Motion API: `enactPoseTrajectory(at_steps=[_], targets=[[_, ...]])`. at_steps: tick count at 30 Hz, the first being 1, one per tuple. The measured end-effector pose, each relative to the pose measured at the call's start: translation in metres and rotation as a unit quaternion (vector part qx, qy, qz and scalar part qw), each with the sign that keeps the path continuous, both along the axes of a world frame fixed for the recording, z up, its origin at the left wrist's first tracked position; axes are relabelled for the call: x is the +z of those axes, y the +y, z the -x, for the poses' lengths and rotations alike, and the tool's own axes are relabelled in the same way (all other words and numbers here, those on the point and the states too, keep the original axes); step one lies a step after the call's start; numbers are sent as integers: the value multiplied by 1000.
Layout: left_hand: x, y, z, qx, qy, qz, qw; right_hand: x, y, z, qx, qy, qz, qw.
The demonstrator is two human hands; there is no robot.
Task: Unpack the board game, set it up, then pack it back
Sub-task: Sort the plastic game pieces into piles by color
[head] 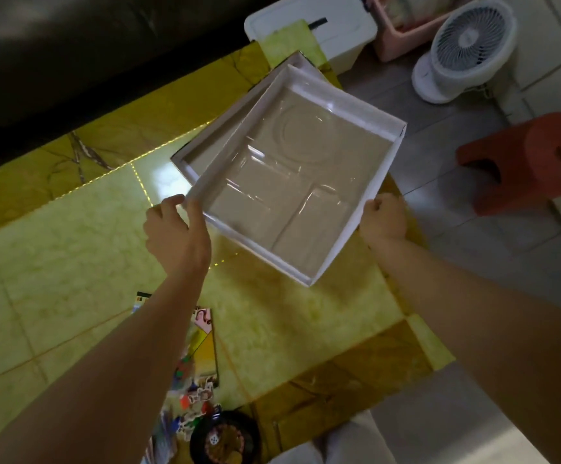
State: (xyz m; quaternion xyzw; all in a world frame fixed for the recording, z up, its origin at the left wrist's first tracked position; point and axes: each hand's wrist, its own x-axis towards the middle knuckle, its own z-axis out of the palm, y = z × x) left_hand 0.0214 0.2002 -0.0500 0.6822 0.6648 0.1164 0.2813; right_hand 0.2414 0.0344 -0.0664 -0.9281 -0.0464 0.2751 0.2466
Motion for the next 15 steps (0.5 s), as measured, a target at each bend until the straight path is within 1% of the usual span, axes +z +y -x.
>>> enactPoseTrajectory(at_steps=[2,4,6,7,8,10,11,13,15], targets=[[-8,1,1,-13,-32,17,999,-10,22,6,-37,39,-22,998],[-18,2,0,-32,-68,70,995,-26,42,15,-89,86,-59,991],[-24,0,-3,-50,-48,138,988,-33,56,23,-164,150,-139,965],[-28,1,-4,-48,-45,188,980,-34,62,28,-197,182,-177,947],[-30,1,-6,-38,-60,243,968,-33,67,32,-209,205,-194,936],[-34,-1,-8,-1,-130,337,933,-33,72,39,-203,229,-209,929],[-36,-3,-10,20,-161,363,918,-35,73,40,-201,245,-221,922],[-37,-5,-18,51,-210,394,893,-37,75,38,-191,277,-253,907],[-39,-7,-27,56,-241,415,875,-40,74,31,-165,299,-271,900]])
